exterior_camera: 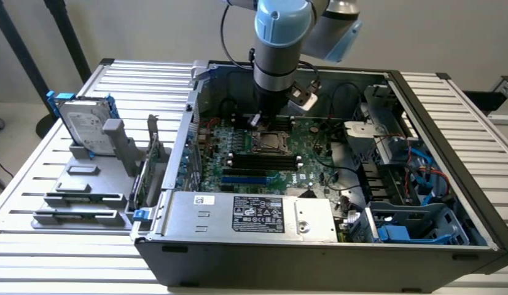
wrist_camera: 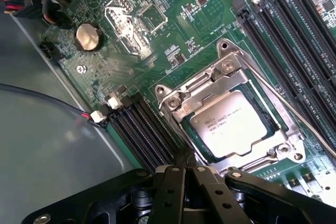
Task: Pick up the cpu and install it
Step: 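Install the first cpu locking lever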
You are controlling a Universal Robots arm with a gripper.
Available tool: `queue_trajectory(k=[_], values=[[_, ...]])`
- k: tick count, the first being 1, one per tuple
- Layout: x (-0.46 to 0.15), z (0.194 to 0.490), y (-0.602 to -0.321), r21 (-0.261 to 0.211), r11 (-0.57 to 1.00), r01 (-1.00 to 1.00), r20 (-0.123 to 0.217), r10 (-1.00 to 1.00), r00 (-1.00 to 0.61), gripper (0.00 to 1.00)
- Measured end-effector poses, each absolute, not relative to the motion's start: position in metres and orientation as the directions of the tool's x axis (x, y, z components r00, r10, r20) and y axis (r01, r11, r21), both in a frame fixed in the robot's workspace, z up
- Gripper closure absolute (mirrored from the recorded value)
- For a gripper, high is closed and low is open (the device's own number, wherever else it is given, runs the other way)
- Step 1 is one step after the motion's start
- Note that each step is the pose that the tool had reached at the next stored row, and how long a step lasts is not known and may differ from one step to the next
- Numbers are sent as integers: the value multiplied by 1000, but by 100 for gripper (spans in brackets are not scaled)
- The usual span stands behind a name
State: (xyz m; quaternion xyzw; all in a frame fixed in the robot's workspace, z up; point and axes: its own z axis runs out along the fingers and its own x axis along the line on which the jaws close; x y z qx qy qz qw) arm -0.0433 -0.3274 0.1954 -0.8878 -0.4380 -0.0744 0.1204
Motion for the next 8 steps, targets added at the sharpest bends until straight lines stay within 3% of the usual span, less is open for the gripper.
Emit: queue_trajectory(k=[8], values=[[-31, 195, -328, -151, -585, 797, 236, 761, 604, 89]])
